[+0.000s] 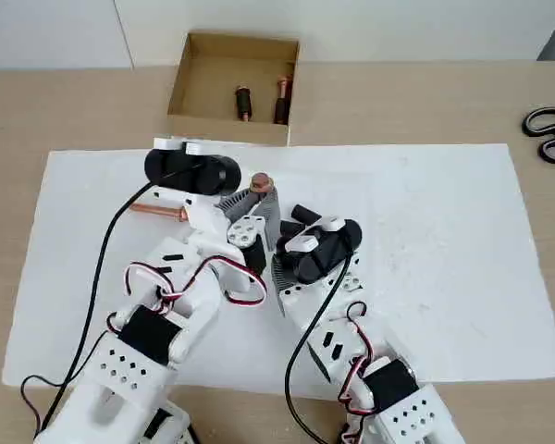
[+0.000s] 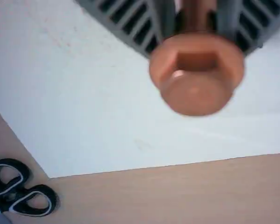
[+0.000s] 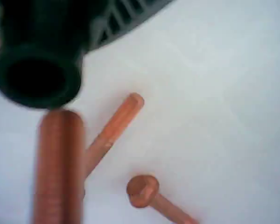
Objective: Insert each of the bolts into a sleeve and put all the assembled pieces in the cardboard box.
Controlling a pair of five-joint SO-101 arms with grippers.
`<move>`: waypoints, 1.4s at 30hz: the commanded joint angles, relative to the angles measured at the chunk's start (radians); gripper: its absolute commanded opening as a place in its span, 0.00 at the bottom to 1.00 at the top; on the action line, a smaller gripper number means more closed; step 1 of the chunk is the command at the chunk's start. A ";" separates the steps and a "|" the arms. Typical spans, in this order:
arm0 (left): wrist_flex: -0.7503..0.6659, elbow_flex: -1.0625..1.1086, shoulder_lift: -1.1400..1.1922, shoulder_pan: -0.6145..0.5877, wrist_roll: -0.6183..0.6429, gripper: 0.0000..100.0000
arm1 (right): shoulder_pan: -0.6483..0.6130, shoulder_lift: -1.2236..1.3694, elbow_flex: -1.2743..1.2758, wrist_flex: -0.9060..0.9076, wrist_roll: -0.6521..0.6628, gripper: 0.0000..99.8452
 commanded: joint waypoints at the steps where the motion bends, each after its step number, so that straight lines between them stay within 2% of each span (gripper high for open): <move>1: -0.028 -0.008 -0.031 0.003 0.006 0.00 | -0.007 -0.019 -0.008 0.004 -0.009 0.00; 22: -0.017 0.015 -0.031 0.026 -0.002 0.00 | -0.045 -0.019 -0.006 0.004 -0.008 0.00; 28: 0.020 0.012 -0.031 0.026 -0.089 0.00 | -0.045 -0.019 -0.006 0.004 -0.008 0.00; 42: 0.071 0.005 -0.032 0.035 -0.087 0.00 | -0.045 -0.019 -0.006 0.004 -0.008 0.00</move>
